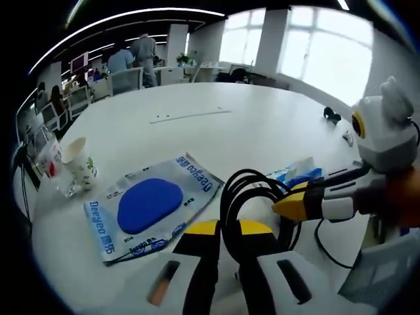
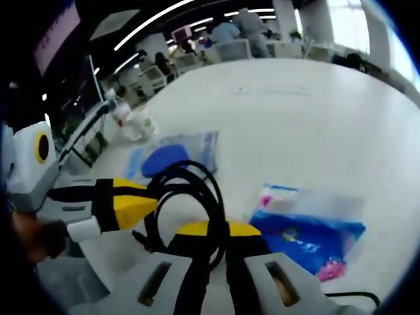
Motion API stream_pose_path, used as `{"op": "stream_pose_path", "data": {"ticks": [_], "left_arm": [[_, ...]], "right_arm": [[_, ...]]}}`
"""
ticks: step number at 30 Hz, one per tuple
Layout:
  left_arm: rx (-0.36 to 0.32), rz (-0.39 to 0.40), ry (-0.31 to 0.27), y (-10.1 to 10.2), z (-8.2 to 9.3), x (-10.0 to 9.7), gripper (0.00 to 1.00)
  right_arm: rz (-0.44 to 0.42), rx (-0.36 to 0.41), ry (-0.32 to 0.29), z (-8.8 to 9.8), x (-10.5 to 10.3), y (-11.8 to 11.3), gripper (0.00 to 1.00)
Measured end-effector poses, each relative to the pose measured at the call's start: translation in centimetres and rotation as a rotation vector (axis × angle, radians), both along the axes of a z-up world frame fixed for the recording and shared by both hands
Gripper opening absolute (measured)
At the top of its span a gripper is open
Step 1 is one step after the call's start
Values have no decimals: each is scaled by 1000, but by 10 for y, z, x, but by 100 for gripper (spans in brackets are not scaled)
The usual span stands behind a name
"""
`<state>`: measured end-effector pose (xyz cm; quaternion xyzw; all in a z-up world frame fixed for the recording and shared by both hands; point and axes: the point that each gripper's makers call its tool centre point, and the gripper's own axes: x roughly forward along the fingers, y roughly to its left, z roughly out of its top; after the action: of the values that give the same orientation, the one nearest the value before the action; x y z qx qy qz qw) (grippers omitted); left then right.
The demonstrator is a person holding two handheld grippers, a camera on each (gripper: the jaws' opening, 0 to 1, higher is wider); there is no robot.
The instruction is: Arrange the tabletop items into an orderly group along one side of the table until the central work area is clear of visible clutter.
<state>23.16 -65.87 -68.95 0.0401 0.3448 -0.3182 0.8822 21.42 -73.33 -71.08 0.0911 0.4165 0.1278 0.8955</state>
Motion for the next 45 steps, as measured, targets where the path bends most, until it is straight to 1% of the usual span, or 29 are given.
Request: {"op": "stream_pose_path", "data": {"ticks": [7,8,9,12,16,18,20,23,26,30,34,36,38,41,43,45], "left_arm": [[28,9,33,7,-13,-8,7],[34,11,34,9,-15,-9,7],[36,13,36,9,-17,-9,7],[47,19,50,12,-23,-11,7],[54,24,62,14,-30,-10,8],[43,25,51,14,-33,-9,8],[49,29,64,16,-38,-10,9],[56,29,67,17,-42,-13,9],[62,26,70,18,-45,-15,11],[57,28,64,19,-44,-14,13],[54,34,67,21,-45,-14,18],[22,43,60,20,-41,-12,22],[20,43,64,20,-40,-12,24],[11,58,57,24,-35,-10,28],[-6,72,54,25,-31,-7,32],[-24,80,49,26,-26,-4,34]], "right_arm": [[20,-2,33,-13,-7,8,4],[36,-5,41,-16,-8,11,4],[46,-16,51,-18,-8,11,4],[81,-56,54,-20,-8,14,4],[76,-64,70,-25,-7,14,4],[77,-71,76,-27,-6,13,4],[85,-73,87,-29,-7,14,5],[105,-99,87,-30,-8,17,5],[109,-105,95,-33,-9,17,5],[109,-100,102,-35,-12,15,6],[134,-128,63,-31,-9,13,8],[145,-130,48,-28,-8,14,9],[149,-129,41,-24,-7,14,11],[142,-88,21,-17,-4,17,18],[140,-75,13,-14,-3,18,20],[158,-61,-18,-8,-1,22,20]]}}
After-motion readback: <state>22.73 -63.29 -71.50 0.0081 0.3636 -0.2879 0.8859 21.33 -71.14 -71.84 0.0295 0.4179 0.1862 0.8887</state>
